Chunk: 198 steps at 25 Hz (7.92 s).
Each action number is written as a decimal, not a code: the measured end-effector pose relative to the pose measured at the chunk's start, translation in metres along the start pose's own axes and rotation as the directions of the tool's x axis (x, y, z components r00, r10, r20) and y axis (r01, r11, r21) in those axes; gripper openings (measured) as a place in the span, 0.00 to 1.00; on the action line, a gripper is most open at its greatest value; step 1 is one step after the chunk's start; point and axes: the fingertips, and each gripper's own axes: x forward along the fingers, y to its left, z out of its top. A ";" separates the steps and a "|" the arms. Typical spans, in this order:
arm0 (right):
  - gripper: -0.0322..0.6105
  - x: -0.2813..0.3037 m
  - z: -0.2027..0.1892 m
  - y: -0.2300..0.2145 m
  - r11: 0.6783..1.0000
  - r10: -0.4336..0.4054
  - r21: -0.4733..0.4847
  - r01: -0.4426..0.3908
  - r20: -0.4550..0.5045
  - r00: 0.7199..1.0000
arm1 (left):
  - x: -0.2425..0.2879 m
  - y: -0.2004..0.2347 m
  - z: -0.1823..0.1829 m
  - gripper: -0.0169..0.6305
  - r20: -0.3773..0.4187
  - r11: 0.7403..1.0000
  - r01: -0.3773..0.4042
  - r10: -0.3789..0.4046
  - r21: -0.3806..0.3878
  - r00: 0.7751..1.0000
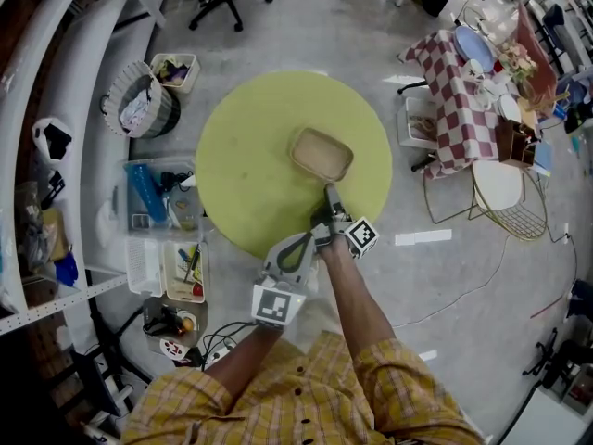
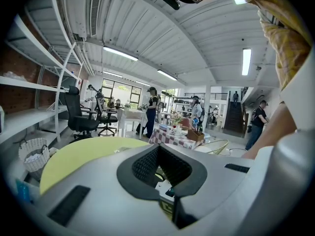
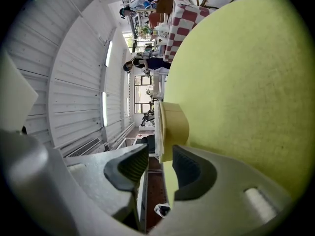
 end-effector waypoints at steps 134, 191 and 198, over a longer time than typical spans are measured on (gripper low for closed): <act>0.09 -0.125 -0.051 0.247 0.946 0.319 -0.046 -0.321 -0.042 0.947 | -0.097 -0.010 0.103 0.03 0.136 0.975 0.005 -0.036 0.223 0.990; 0.09 -0.153 -0.053 0.296 0.910 0.408 -0.063 -0.409 -0.035 0.912 | -0.097 -0.012 0.122 0.03 0.179 0.968 0.018 -0.064 0.249 0.982; 0.09 -0.156 -0.052 0.299 0.908 0.412 -0.066 -0.414 -0.041 0.910 | -0.097 -0.015 0.123 0.03 0.182 0.969 0.018 -0.064 0.246 0.981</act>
